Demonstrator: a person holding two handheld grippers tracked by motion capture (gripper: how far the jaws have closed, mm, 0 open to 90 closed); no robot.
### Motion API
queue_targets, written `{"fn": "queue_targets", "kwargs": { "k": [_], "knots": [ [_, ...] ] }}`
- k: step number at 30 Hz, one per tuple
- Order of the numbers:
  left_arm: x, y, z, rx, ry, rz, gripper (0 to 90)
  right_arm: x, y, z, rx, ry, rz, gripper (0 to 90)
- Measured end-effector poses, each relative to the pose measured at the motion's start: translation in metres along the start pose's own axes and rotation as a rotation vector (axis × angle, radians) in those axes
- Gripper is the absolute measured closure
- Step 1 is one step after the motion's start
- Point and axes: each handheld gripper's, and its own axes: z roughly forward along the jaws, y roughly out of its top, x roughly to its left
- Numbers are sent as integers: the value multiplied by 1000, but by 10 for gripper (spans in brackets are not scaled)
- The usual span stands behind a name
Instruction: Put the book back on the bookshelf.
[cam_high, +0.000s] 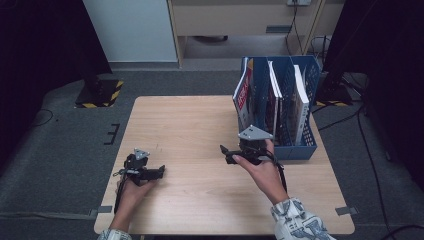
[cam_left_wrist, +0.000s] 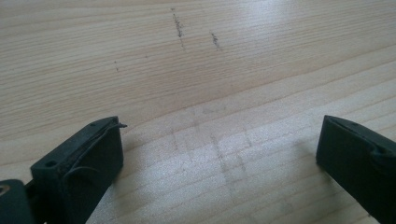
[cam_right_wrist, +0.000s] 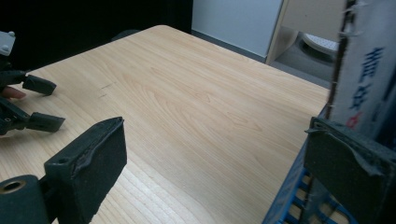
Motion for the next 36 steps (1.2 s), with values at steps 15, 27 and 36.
{"fn": "queue_targets", "kwargs": {
  "k": [15, 27, 36],
  "knots": [
    [0, 0, 0, 0, -1, 0, 0, 21, -8, 20, 38, 29, -43, 66],
    [0, 0, 0, 0, -1, 0, 0, 38, -18, 33, 63, 57, -54, 66],
    [0, 0, 0, 0, -1, 0, 0, 50, -31, 43, 92, 78, -65, 68]
  ]
}}
